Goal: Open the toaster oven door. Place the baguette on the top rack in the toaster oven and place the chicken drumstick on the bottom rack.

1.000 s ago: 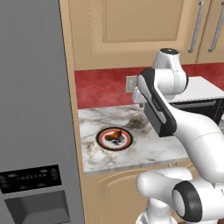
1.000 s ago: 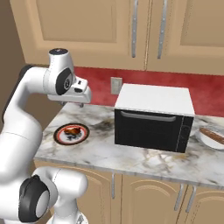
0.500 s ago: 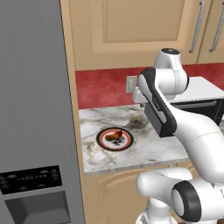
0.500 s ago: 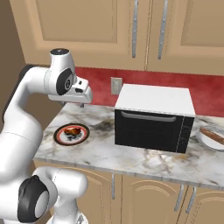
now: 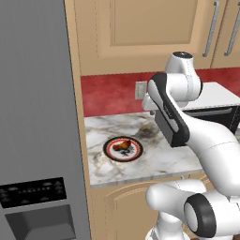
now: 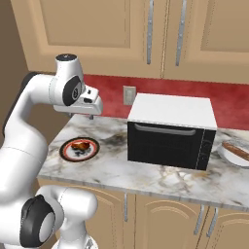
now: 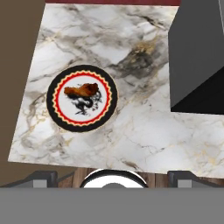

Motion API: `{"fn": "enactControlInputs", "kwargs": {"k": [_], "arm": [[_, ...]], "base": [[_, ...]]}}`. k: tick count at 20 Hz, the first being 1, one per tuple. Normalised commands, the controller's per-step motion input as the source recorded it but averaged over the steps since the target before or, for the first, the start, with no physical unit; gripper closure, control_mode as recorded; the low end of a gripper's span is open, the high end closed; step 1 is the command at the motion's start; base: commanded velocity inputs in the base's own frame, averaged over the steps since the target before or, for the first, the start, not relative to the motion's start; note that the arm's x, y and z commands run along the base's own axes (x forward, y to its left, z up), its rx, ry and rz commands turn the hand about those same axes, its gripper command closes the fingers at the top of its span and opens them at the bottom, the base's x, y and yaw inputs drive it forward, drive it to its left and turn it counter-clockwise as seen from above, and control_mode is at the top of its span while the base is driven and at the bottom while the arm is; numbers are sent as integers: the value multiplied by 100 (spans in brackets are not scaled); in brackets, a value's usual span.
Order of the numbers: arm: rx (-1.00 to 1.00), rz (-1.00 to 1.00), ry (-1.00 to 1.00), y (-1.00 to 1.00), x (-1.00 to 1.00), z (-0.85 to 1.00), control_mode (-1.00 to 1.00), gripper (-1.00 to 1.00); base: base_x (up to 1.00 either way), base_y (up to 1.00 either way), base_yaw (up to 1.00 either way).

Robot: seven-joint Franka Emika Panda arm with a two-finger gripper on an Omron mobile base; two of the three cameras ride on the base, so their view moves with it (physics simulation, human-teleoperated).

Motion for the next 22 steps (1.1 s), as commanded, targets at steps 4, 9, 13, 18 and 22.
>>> {"fn": "enactControlInputs", "kwargs": {"k": [4,9,13,18,22], "arm": [[0,0,0,0,0,0,100,-100],[0,0,0,0,0,0,-100,-100],[0,0,0,0,0,0,-100,-100],[0,0,0,0,0,0,-100,-100],[0,0,1,0,-1,0,-100,-100]], "base": [[0,0,0],[0,0,0],[0,0,0],[0,0,0],[0,0,0]]}}
